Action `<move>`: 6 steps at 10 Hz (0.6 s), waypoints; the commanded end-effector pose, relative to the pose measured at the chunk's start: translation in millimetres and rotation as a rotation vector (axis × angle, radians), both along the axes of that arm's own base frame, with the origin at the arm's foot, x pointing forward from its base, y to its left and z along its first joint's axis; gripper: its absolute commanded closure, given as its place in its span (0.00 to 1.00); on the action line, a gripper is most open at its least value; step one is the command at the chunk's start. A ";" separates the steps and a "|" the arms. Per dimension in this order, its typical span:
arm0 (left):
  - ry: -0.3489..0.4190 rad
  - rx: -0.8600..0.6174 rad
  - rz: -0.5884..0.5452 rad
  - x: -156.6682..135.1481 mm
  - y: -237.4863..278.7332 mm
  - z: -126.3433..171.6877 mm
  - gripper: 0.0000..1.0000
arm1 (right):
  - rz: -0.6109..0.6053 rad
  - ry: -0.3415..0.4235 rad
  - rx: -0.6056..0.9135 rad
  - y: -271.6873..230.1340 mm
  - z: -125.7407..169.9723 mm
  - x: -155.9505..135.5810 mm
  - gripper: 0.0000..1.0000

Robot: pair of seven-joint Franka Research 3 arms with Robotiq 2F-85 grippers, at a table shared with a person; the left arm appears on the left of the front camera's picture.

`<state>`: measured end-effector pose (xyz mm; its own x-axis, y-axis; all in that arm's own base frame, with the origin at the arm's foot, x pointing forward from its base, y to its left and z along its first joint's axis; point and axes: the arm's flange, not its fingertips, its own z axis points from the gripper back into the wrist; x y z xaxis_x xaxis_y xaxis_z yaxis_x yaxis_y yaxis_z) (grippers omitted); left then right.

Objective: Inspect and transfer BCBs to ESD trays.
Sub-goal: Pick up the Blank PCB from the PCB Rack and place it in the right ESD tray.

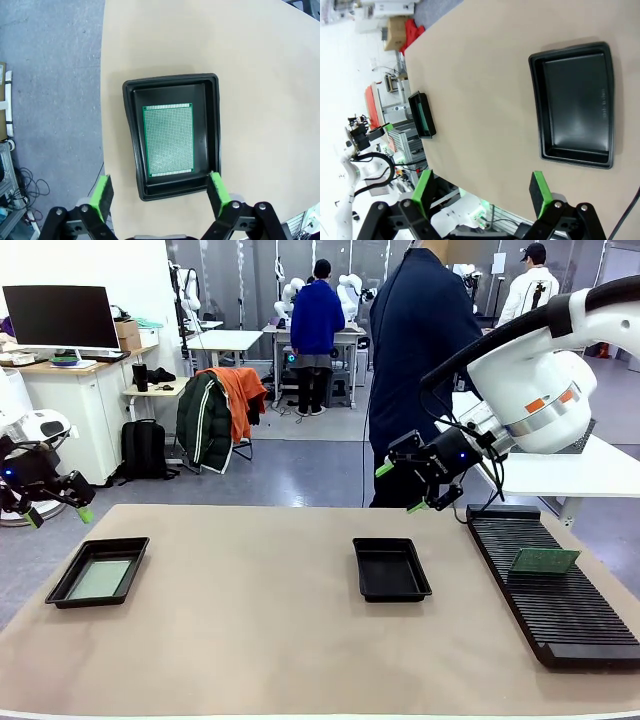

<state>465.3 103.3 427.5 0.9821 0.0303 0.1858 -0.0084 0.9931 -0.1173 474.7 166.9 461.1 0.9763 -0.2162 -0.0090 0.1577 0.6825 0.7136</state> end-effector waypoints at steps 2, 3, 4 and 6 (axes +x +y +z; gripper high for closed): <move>-0.003 -0.002 0.006 0.0 0.5 -1.9 0.00 | 0.187 -0.155 -0.173 -56.2 76.5 -36.2 0.00; -0.003 -0.002 0.006 0.0 0.5 -1.9 0.00 | 0.280 -0.224 -0.205 -78.0 110.8 -42.7 0.00; -0.003 -0.002 0.006 0.0 0.5 -1.9 0.00 | 0.461 -0.316 -0.259 -99.2 147.4 -50.4 0.00; -0.003 -0.002 0.006 0.0 0.5 -1.9 0.00 | 0.739 -0.439 -0.357 -141.6 211.0 -55.8 0.00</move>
